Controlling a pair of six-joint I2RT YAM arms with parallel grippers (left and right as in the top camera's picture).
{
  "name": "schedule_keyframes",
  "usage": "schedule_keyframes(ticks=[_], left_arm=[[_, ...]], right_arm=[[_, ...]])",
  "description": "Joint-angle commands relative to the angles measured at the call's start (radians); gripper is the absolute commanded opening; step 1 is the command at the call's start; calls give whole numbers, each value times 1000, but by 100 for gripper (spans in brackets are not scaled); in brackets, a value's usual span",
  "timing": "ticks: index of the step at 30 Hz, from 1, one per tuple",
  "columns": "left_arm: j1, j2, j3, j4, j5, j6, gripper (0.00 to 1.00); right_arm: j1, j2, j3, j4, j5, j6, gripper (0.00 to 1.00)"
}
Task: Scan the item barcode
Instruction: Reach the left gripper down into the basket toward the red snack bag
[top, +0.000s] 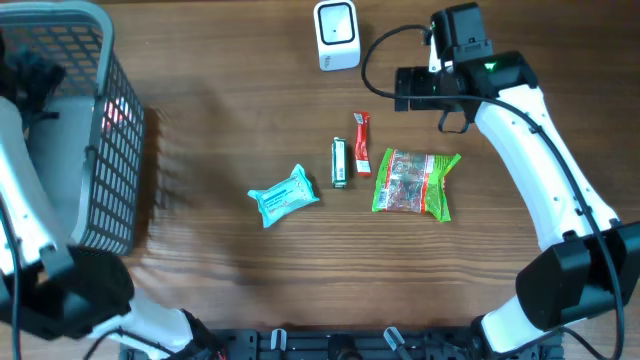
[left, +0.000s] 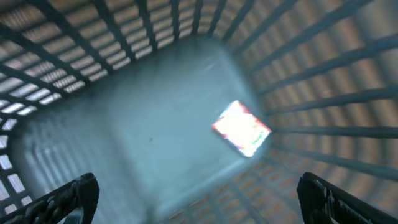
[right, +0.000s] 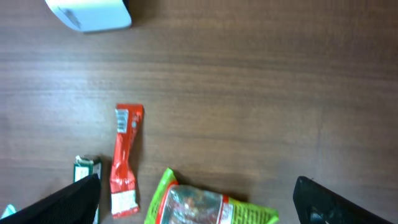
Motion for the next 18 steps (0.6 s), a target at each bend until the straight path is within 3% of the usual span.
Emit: schedule_keyframes(ticks=[1, 4, 9, 11, 18], left_arm=[[2, 93, 4, 0, 45, 126, 100], [-4, 175, 4, 32, 105, 251, 100], [-4, 275, 4, 61, 132, 332, 100], [-5, 308, 4, 67, 220, 387, 100], [-9, 406, 4, 106, 253, 400, 100]], right_arm=[[0, 11, -4, 23, -16, -6, 100], [0, 11, -4, 23, -16, -6, 100], [0, 11, -4, 23, -16, -6, 100], [0, 11, -4, 23, -16, -6, 100], [0, 11, -4, 23, -16, -6, 100]])
